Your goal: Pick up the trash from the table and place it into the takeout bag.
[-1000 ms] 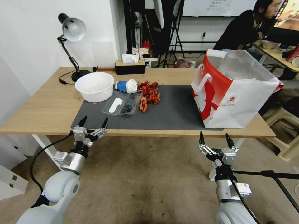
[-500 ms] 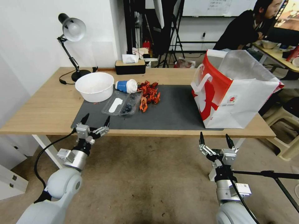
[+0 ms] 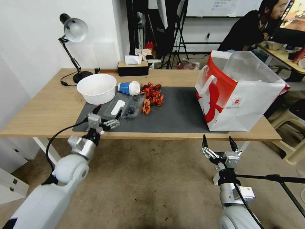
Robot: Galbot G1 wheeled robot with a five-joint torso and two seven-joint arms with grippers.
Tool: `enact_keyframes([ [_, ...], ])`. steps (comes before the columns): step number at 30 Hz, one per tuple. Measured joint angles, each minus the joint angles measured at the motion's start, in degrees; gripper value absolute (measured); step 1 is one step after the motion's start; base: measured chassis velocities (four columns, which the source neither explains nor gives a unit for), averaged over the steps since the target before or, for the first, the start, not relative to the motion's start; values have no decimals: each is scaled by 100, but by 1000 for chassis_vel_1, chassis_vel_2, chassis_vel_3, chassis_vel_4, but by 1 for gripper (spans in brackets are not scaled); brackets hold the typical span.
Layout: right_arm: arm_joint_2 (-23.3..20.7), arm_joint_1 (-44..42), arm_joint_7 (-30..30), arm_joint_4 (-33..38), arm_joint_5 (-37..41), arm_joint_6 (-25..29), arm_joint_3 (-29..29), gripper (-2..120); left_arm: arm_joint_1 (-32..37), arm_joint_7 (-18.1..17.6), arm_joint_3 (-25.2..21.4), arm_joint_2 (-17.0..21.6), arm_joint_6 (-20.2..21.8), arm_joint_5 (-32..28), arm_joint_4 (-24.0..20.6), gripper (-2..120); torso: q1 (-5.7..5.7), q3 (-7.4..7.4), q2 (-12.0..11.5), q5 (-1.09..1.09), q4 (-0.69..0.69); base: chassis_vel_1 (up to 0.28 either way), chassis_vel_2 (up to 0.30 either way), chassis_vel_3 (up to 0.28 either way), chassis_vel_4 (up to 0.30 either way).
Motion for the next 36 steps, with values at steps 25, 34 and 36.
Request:
enact_keyframes([
  [25,39,93,9,21,-56,-84,7,100,-2692,-124,2022,192,1010,-1625,1349,100,0,0,0,0,1,0,0,0,0],
  [34,28,115,21,29,-59,-103,31,100,-3490,-151,2499,-77,1406,-2106,2085,100,0,0,0,0,0,0,0,0,0],
  [36,28,117,22,29,-59,-104,32,100,-3595,-147,2561,-125,1424,-2146,2206,100,1,0,0,1,0,0,0,0,0],
])
